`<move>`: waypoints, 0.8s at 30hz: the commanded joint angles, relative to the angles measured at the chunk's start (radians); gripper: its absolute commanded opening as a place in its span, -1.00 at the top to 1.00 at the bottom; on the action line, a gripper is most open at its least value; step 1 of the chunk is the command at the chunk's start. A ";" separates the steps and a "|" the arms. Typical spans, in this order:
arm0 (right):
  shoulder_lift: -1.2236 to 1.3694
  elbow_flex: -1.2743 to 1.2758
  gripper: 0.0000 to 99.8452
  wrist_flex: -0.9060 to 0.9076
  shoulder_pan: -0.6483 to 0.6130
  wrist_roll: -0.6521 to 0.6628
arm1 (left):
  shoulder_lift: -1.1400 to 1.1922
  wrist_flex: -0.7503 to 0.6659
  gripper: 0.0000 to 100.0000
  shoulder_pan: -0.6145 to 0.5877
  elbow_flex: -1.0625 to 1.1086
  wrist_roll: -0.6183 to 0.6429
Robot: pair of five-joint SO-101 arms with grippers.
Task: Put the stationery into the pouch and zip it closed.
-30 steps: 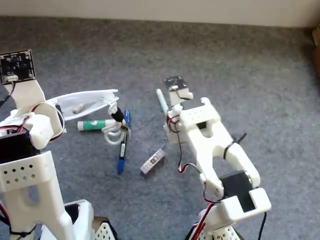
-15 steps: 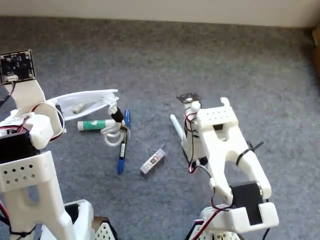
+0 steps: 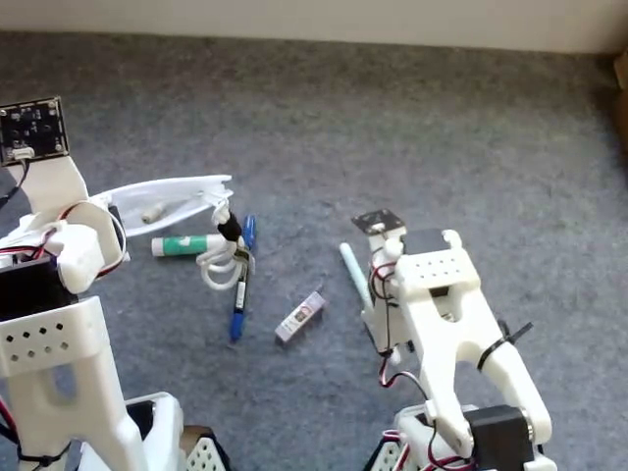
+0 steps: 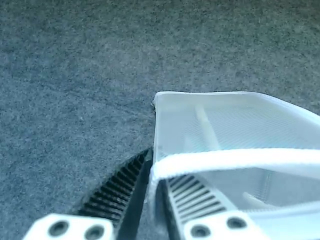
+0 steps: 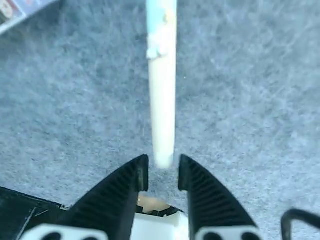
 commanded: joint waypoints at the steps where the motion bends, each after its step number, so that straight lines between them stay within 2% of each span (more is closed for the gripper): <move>1: -0.045 -0.001 0.63 -0.007 0.002 0.008 | 0.012 0.000 0.99 0.013 -0.002 0.011; 7: -0.036 -0.068 0.63 -0.068 -0.054 0.006 | 0.012 0.000 0.99 0.013 -0.002 0.011; 13: -0.015 -0.128 0.63 -0.248 -0.110 0.005 | 0.012 0.002 0.99 0.013 -0.002 0.011; 24: 0.418 -0.478 0.63 -0.286 -0.125 -0.057 | 0.007 -0.006 0.99 0.013 0.028 0.011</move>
